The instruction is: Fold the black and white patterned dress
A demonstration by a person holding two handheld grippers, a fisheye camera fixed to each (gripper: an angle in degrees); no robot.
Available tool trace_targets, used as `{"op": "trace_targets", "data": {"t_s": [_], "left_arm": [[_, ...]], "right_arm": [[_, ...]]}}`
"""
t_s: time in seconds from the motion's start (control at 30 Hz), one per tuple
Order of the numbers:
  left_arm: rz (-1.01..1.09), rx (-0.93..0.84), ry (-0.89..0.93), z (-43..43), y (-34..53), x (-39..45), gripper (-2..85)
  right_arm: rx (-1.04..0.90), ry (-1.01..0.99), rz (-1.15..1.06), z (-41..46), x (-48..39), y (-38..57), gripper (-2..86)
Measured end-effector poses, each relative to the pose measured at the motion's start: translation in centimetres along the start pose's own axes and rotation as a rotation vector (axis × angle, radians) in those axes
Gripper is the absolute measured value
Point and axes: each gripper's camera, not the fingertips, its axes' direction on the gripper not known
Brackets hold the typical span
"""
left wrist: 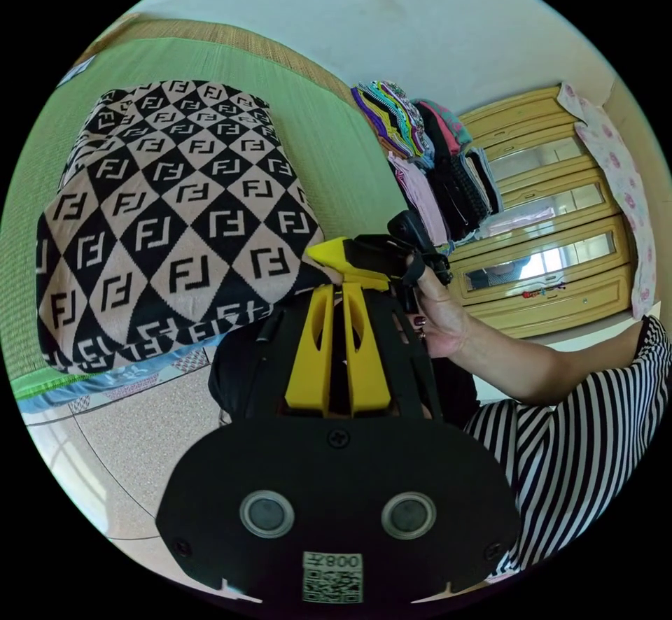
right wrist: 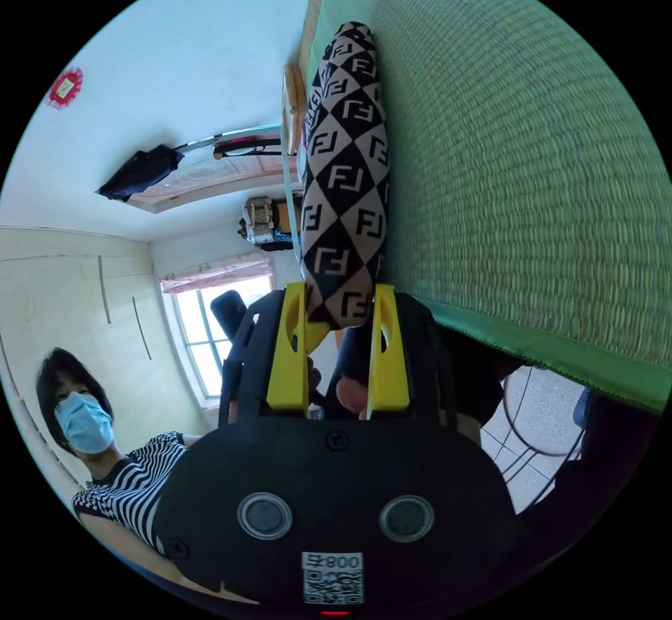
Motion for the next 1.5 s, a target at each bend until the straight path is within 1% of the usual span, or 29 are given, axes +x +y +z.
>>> {"op": "trace_targets", "data": {"t_s": [0.2,0.3,0.43,0.6,0.7,0.77,0.8,0.87,0.97,1.03,1.2,1.37,1.5], "left_arm": [[-0.015,0.003,0.020,-4.0,0.0,-1.0,2.6],[-0.025,0.012,0.046,-6.8,0.4,-1.9,2.4],[-0.075,0.099,0.088,-12.9,2.4,-4.2,1.9],[-0.237,0.207,0.174,-19.8,6.4,-9.6,3.7],[-0.368,0.300,0.302,-23.1,9.1,-13.7,7.1],[-0.486,0.409,0.439,-25.0,11.2,-17.0,10.0],[-0.509,0.443,0.470,-25.5,11.7,-17.7,10.5],[-0.596,0.575,0.581,-27.2,13.4,-20.4,12.4],[-0.671,0.725,0.688,-29.0,15.0,-23.0,13.5],[-0.697,0.762,0.717,-29.9,15.6,-24.0,13.8],[-0.716,0.772,0.736,-31.9,15.8,-25.7,14.0],[-0.773,0.782,0.716,-33.1,16.9,-27.5,14.6],[-0.750,0.759,0.711,-33.7,16.1,-28.6,14.8]], "right_arm": [[-0.012,-0.071,0.034,0.7,1.5,0.6,11.1],[-0.012,-0.066,0.032,0.8,1.6,1.1,9.0],[-0.023,-0.038,0.028,1.0,1.1,1.4,7.9],[-0.019,-0.057,0.027,1.1,0.3,1.9,7.4],[-0.023,-0.069,0.023,1.2,-0.5,2.0,7.3],[-0.029,-0.074,0.018,1.1,-1.1,2.0,7.2],[-0.034,-0.073,0.013,1.1,-1.5,2.0,7.2],[-0.038,-0.069,0.005,1.1,-2.1,2.0,7.2],[-0.041,-0.068,-0.002,1.0,-2.7,2.2,7.1],[-0.044,-0.068,-0.002,1.0,-2.9,2.3,7.2],[-0.040,-0.077,0.009,0.8,-2.9,2.8,7.2],[-0.031,-0.080,0.009,0.3,-3.1,2.9,7.2],[-0.037,-0.058,0.003,-0.5,-3.3,2.6,7.2]]}}
